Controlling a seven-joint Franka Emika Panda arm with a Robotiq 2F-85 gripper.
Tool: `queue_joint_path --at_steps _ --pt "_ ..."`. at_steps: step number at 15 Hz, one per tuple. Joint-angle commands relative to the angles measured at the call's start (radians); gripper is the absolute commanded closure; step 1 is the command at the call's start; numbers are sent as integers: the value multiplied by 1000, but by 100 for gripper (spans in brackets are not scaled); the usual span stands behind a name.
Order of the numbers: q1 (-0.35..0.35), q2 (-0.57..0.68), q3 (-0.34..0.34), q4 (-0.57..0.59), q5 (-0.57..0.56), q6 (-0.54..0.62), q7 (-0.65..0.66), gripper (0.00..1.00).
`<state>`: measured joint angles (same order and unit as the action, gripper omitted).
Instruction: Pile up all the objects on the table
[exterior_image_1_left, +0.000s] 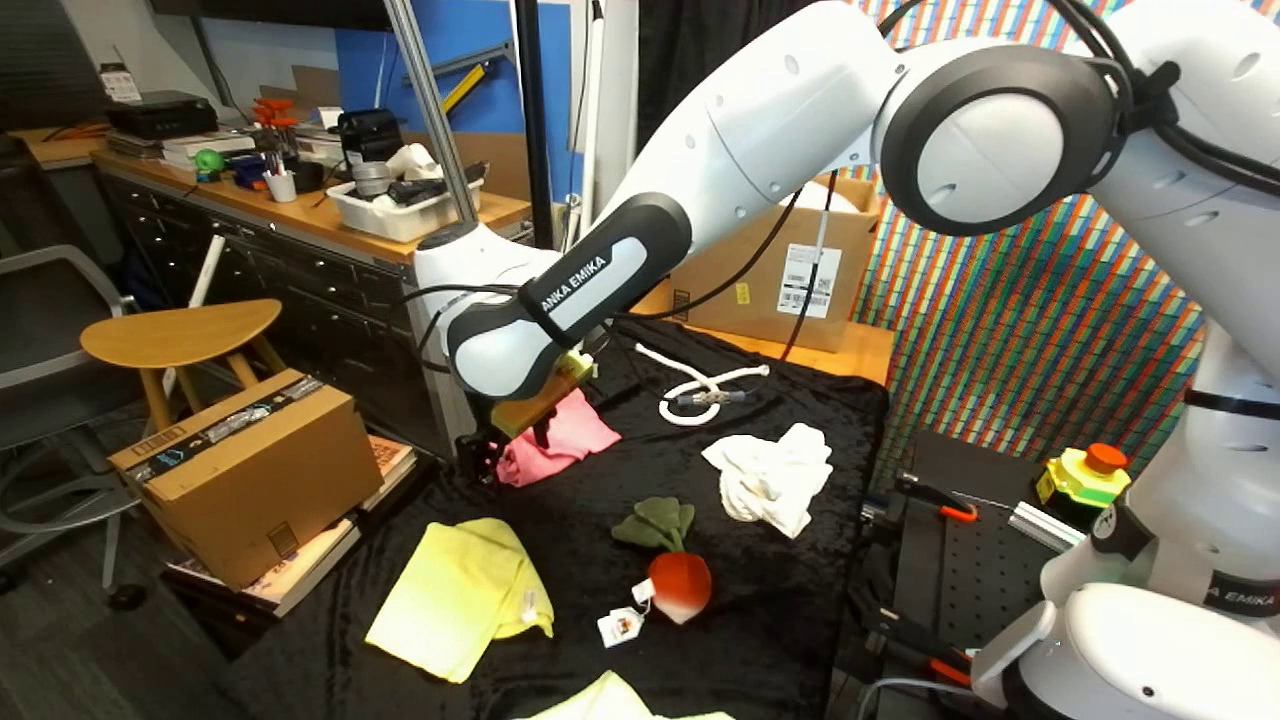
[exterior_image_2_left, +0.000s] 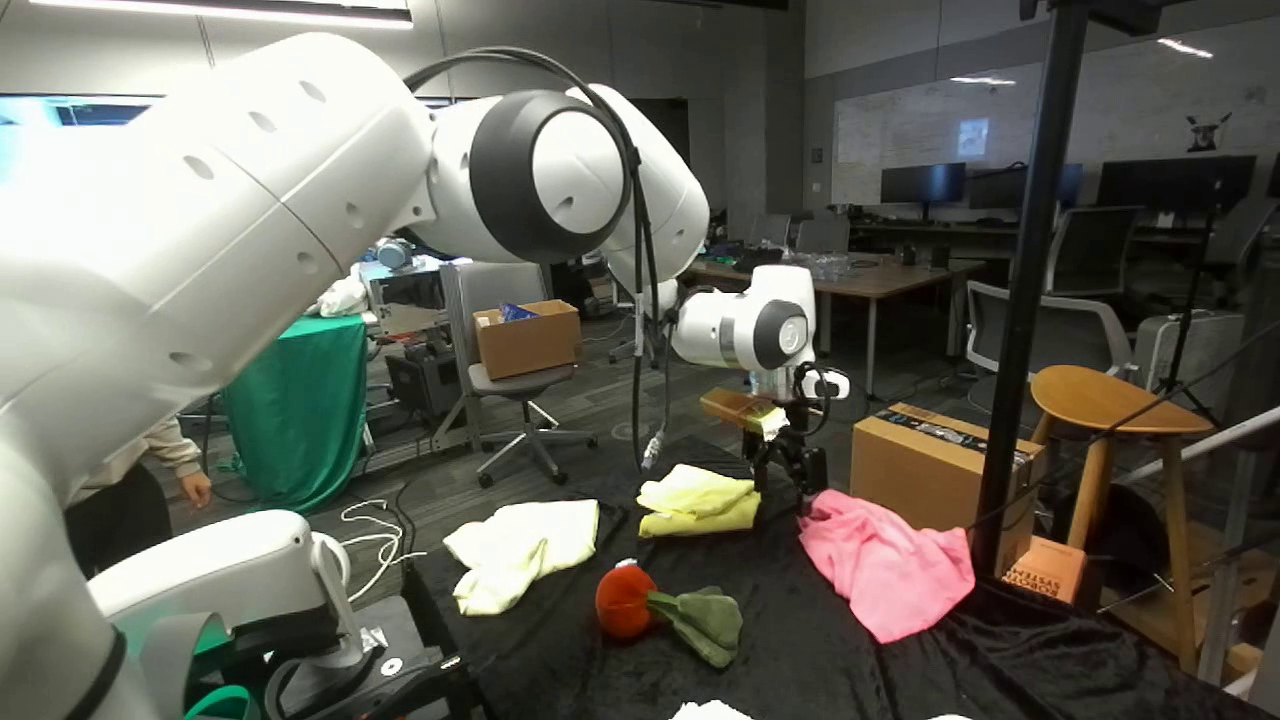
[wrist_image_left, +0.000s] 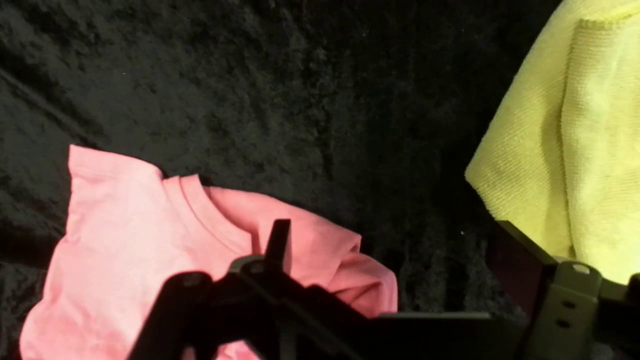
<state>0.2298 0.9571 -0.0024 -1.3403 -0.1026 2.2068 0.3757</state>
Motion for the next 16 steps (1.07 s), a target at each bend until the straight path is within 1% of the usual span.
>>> queue_joint_path --at_steps 1,9,12,16 --pt "12 54 -21 60 19 22 33 0" --pt "42 125 -81 103 10 103 163 0" --pt "49 131 -104 100 13 127 209 0" --pt "42 122 -119 91 16 159 259 0"
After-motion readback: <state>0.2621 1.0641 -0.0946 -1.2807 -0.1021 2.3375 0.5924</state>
